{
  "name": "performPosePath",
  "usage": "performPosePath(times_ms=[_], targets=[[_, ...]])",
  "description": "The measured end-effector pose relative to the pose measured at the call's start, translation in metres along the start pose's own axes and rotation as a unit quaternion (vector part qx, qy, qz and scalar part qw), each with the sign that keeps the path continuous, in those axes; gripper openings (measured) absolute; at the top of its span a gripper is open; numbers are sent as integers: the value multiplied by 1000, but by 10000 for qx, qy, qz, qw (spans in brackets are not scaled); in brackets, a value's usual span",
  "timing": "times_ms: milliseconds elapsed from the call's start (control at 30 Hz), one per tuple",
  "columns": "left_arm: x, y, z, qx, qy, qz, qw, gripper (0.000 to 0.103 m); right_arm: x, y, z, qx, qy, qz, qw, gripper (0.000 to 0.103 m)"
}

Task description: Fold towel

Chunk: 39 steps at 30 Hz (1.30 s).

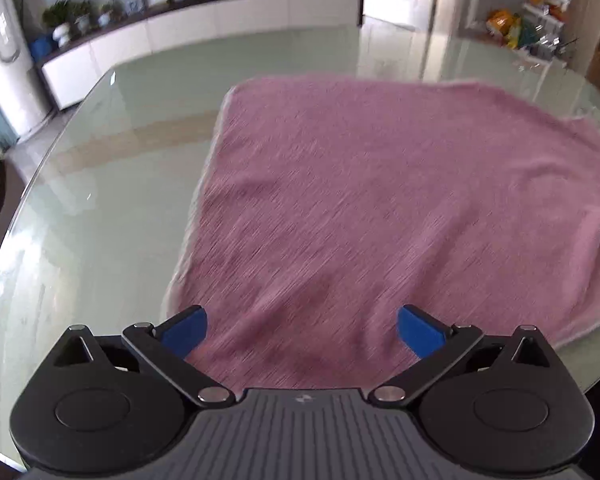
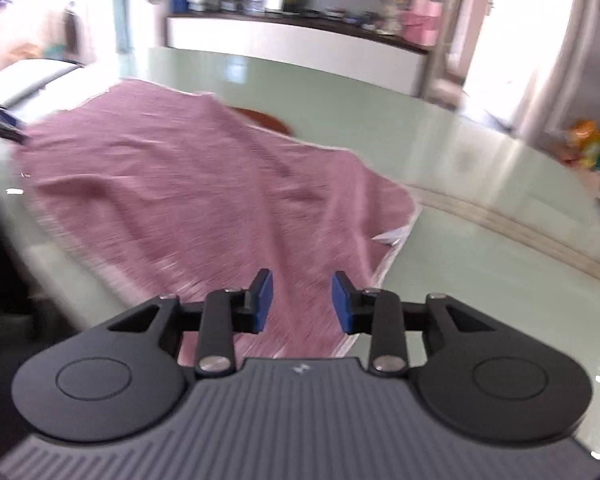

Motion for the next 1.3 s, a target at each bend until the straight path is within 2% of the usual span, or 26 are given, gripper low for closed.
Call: performPosePath(times_ms=[67, 100, 167, 200, 333, 467, 567, 700, 767, 800, 933, 1000, 1067, 1100, 1133, 1200, 1233, 1300], targets=[[-5, -16, 10, 113, 29, 161, 9998, 102, 0, 6, 20, -73, 150, 339, 9993, 48], [-6, -22, 16, 161, 75, 240, 9996, 102, 2, 16, 39, -277, 378, 642, 9968, 50], [0, -29, 27, 180, 227, 322, 9991, 103, 5, 20, 46, -190, 386, 710, 9965, 54], [3, -32, 32, 197, 278, 350, 9988, 103, 7, 22, 50, -152, 392, 756, 9963, 54], [15, -21, 23, 302, 67, 318, 9990, 103, 11, -10, 45, -263, 506, 1462, 9876, 54], [29, -12, 12, 241, -59, 255, 9994, 103, 5, -44, 69, -212, 589, 2321, 9707, 50], [38, -7, 4, 156, -97, 152, 9997, 103, -1, -51, 77, 41, 616, 2173, 9742, 50], [43, -1, -4, 68, 36, 18, 10000, 103, -26, -53, 78, -30, 414, 2322, 9718, 50], [40, 2, -9, 40, 52, -40, 10000, 102, -38, -54, 79, -65, 312, 2395, 9704, 56], [35, 4, -12, 35, 14, -60, 10000, 102, -44, -54, 80, -83, 261, 2432, 9696, 58], [-26, 6, -12, 67, -498, -27, 9987, 102, -69, -57, 82, -150, 77, 2600, 9655, 62], [-57, 4, 0, 58, -616, 57, 9981, 103, -71, -62, 114, -146, 413, 3169, 9474, 62], [-89, 2, 26, -13, -639, 79, 9979, 102, -66, -65, 141, -190, 732, 3746, 9241, 62], [-104, 1, 38, -45, -649, 90, 9978, 102, -66, -65, 145, -250, 713, 3881, 9185, 65], [-117, 1, 53, -54, -655, 99, 9978, 102, -66, -66, 149, -309, 695, 4004, 9132, 73], [-135, 3, 78, -93, -613, 87, 9980, 102, -67, -69, 149, -328, 673, 3956, 9154, 73], [-141, 5, 89, -121, -571, 70, 9983, 102, -68, -70, 151, -281, 674, 3817, 9214, 71], [-147, 10, 108, -163, -407, 21, 9990, 102, -70, -74, 157, -1, 689, 3358, 9394, 58]])
Point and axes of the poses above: each gripper's, at about its wrist camera, not at the fingertips, and z roughly the way its jaws point, y to its left, x to its underside, the point moved 8 cm from there along z, roughly the way its jaws point, and after that the axes turned 10 degrees about x, right-handed, at the moved point
